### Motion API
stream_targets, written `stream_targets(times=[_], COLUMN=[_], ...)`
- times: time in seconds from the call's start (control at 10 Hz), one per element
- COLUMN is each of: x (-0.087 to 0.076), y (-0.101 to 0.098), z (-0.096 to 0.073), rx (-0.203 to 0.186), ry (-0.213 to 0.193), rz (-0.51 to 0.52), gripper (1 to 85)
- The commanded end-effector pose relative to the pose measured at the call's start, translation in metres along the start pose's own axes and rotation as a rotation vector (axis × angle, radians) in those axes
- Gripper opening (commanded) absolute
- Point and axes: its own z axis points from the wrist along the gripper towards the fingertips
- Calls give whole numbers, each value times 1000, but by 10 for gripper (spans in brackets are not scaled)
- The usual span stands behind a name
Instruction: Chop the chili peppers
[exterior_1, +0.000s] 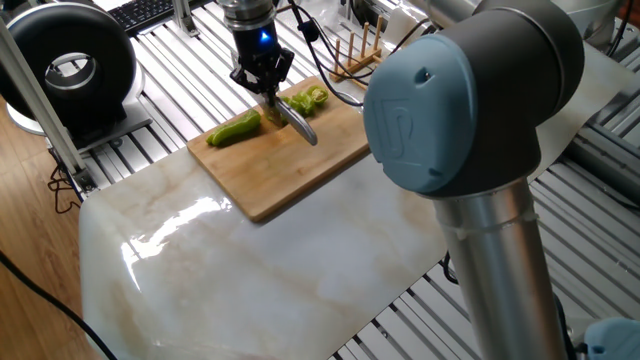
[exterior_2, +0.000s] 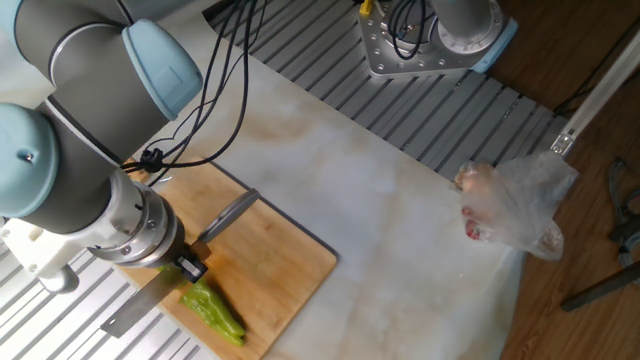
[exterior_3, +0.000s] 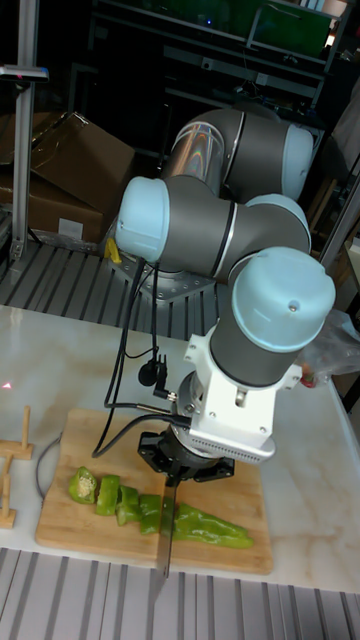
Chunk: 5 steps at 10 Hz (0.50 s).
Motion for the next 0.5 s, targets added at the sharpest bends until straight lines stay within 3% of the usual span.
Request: stream_targets(times=[0.0,0.1,0.3,0.4], x=[-2,-5,9,14], y=[5,7,15,12], z=[-16,-18,-11,-3], rx=[-23,-31,-48,-12], ry=[-49,-68,-23,-24], rz=[-4,-8,-9,6], gripper=[13,13,13,13])
